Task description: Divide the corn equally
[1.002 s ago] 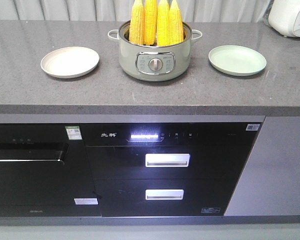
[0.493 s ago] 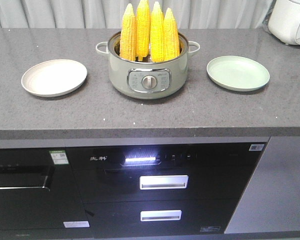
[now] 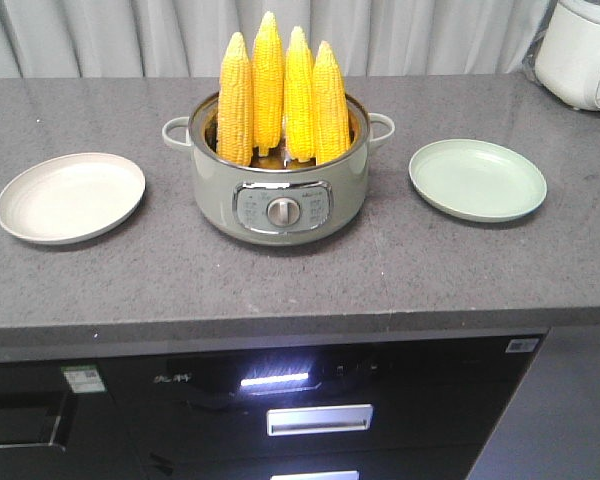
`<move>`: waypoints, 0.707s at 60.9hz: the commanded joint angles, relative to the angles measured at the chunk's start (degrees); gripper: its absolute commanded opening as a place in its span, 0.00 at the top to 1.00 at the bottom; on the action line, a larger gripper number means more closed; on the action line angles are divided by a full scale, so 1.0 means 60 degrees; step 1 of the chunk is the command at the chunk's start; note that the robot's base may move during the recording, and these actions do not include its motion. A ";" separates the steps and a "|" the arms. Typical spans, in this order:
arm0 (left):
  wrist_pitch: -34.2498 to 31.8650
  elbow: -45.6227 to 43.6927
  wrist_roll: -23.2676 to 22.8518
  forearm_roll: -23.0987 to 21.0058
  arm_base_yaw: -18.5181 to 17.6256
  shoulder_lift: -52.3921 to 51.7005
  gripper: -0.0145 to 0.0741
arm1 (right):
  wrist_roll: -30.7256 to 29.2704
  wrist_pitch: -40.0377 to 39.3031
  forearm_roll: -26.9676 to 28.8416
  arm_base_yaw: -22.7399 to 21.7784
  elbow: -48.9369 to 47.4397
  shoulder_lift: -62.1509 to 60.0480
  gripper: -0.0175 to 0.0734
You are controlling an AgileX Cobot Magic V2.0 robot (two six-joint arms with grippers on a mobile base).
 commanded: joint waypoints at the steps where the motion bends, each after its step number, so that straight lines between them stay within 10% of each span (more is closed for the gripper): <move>1: -0.0708 0.0116 -0.0093 -0.0037 -0.0023 -0.0145 0.84 | -0.0049 -0.0708 -0.0091 -0.0015 0.0108 -0.0064 0.82; 43: -0.0708 0.0116 -0.0093 -0.0037 -0.0023 -0.0145 0.84 | -0.0049 -0.0708 -0.0091 -0.0015 0.0108 -0.0064 0.82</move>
